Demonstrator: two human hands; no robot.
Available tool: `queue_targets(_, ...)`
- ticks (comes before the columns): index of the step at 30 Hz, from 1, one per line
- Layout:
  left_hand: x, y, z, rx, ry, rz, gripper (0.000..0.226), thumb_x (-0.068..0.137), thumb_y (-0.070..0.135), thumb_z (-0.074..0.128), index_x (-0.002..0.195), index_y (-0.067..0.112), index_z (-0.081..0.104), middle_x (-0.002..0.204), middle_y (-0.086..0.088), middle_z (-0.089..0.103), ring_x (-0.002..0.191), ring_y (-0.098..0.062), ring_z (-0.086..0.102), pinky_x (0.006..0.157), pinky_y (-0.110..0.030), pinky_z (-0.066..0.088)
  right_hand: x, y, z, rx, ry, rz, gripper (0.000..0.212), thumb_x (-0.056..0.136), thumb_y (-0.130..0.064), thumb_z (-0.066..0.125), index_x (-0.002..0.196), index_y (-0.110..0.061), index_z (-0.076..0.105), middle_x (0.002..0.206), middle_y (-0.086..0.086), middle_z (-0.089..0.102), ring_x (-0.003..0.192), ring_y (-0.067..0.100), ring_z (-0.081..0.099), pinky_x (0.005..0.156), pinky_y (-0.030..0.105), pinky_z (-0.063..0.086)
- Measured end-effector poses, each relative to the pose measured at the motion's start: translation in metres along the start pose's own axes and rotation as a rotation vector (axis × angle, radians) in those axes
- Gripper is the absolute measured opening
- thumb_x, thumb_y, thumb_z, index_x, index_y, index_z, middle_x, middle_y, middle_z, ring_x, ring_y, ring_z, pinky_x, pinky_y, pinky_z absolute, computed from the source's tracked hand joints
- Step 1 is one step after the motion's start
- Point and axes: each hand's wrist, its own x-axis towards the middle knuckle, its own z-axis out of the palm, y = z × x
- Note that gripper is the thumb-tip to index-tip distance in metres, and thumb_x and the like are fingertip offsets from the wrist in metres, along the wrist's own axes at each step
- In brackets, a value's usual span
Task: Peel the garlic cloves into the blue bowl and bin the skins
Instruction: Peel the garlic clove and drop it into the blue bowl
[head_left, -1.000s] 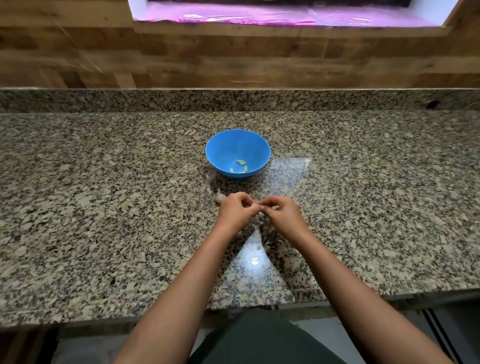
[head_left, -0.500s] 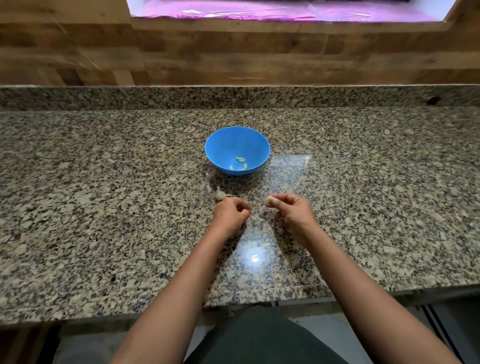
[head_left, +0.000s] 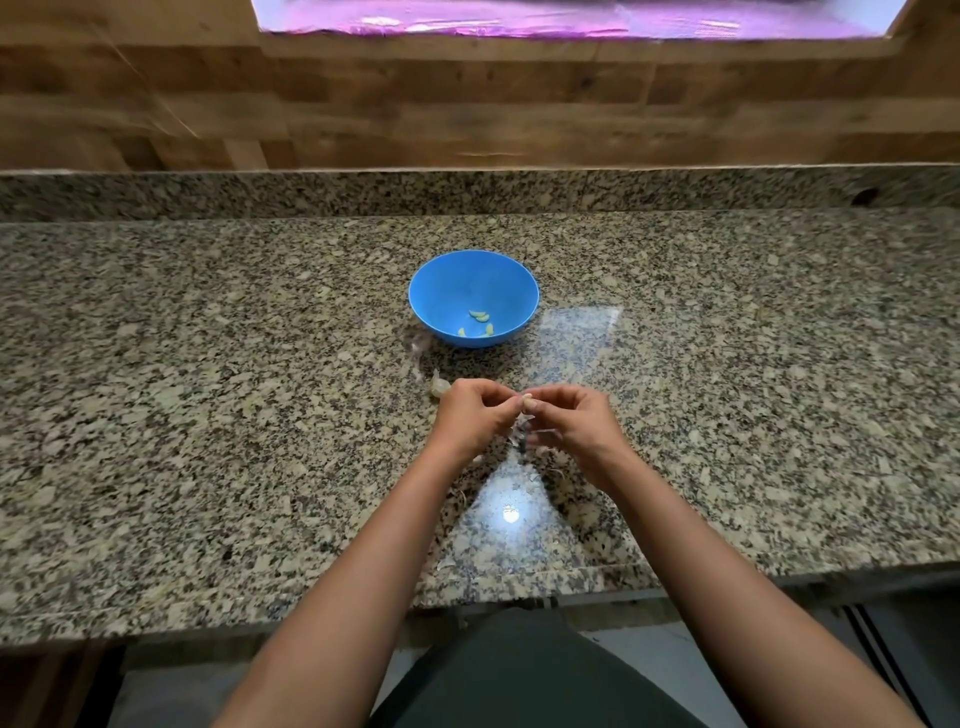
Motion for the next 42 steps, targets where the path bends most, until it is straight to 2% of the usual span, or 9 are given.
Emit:
queue_targets(4, 0.000, 0.000, 0.000, -0.016, -0.016, -0.006, 0.020, 0.083, 0.014, 0.070, 0.096, -0.001, 0.069, 0.084, -0.012, 0.070, 0.075, -0.022, 0.066, 0.075, -0.037, 0.058, 0.000, -0.001, 0.000, 0.013, -0.007, -0.009, 0.007, 0.083, 0.000, 0.063, 0.090, 0.002, 0.065, 0.080, 0.017, 0.067, 0.063, 0.020, 0.064, 0.061, 0.025, 0.058)
queue_targets(10, 0.001, -0.001, -0.002, -0.081, -0.010, -0.006, 0.012, 0.084, 0.008, 0.068, 0.091, -0.002, 0.068, 0.086, -0.018, 0.069, 0.079, -0.032, 0.067, 0.076, -0.044, 0.058, 0.000, -0.002, 0.002, 0.050, -0.015, -0.012, 0.006, 0.084, 0.002, 0.062, 0.088, 0.000, 0.066, 0.080, 0.017, 0.067, 0.066, 0.020, 0.064, 0.066, 0.028, 0.058)
queue_targets(13, 0.000, 0.000, -0.001, -0.154, -0.022, -0.032, 0.010, 0.084, 0.005, 0.067, 0.091, -0.001, 0.068, 0.085, -0.014, 0.068, 0.076, -0.025, 0.066, 0.073, -0.035, 0.058, -0.001, -0.003, 0.001, 0.047, -0.006, -0.026, 0.009, 0.084, 0.003, 0.062, 0.092, 0.001, 0.066, 0.085, 0.017, 0.068, 0.072, 0.022, 0.064, 0.070, 0.027, 0.057)
queue_targets(16, -0.002, 0.002, 0.000, -0.268, -0.035, -0.080, 0.013, 0.084, 0.003, 0.066, 0.094, -0.005, 0.067, 0.084, -0.012, 0.068, 0.070, -0.015, 0.064, 0.065, -0.021, 0.057, -0.001, -0.002, 0.003, -0.151, 0.063, -0.111, 0.009, 0.082, -0.002, 0.066, 0.090, -0.005, 0.068, 0.089, 0.014, 0.070, 0.082, 0.023, 0.066, 0.078, 0.030, 0.056)
queue_targets(22, -0.001, 0.002, 0.001, -0.404, -0.050, -0.127, 0.008, 0.085, 0.004, 0.065, 0.089, -0.002, 0.068, 0.075, -0.007, 0.066, 0.063, -0.008, 0.062, 0.060, -0.018, 0.054, 0.000, -0.003, 0.005, -0.392, 0.140, -0.245, 0.007, 0.081, -0.011, 0.071, 0.086, -0.011, 0.066, 0.084, 0.008, 0.069, 0.078, 0.020, 0.067, 0.071, 0.030, 0.057)
queue_targets(27, 0.000, 0.003, 0.003, -0.396, -0.012, -0.152, 0.006, 0.083, 0.007, 0.068, 0.084, 0.001, 0.066, 0.074, -0.006, 0.063, 0.063, -0.012, 0.059, 0.055, -0.017, 0.050, -0.001, -0.001, 0.009, -0.596, 0.229, -0.388, 0.005, 0.083, -0.015, 0.070, 0.083, -0.015, 0.064, 0.079, 0.001, 0.066, 0.069, 0.012, 0.062, 0.059, 0.020, 0.052)
queue_targets(31, -0.001, 0.004, 0.001, -0.449, -0.006, -0.159, 0.005, 0.083, 0.006, 0.068, 0.083, 0.000, 0.067, 0.070, -0.006, 0.062, 0.058, -0.009, 0.059, 0.056, -0.019, 0.051, 0.001, 0.001, 0.008, -0.629, 0.234, -0.403, 0.008, 0.083, -0.017, 0.071, 0.081, -0.014, 0.064, 0.080, 0.001, 0.064, 0.069, 0.010, 0.059, 0.057, 0.014, 0.048)
queue_targets(38, -0.001, 0.006, 0.001, -0.467, -0.012, -0.175, 0.003, 0.083, 0.004, 0.068, 0.083, 0.000, 0.067, 0.071, -0.007, 0.065, 0.056, -0.008, 0.060, 0.061, -0.021, 0.055, -0.002, 0.001, 0.010, -0.546, 0.211, -0.378, 0.010, 0.082, -0.009, 0.069, 0.079, -0.015, 0.062, 0.077, 0.001, 0.066, 0.072, 0.014, 0.064, 0.069, 0.027, 0.056)
queue_targets(42, -0.001, 0.007, 0.000, -0.460, -0.020, -0.173, 0.003, 0.083, 0.003, 0.067, 0.082, 0.001, 0.067, 0.073, -0.008, 0.065, 0.057, -0.009, 0.060, 0.060, -0.022, 0.054, -0.003, 0.000, 0.011, -0.568, 0.217, -0.403, 0.012, 0.083, -0.007, 0.068, 0.078, -0.016, 0.062, 0.075, -0.001, 0.065, 0.071, 0.013, 0.063, 0.068, 0.024, 0.056)
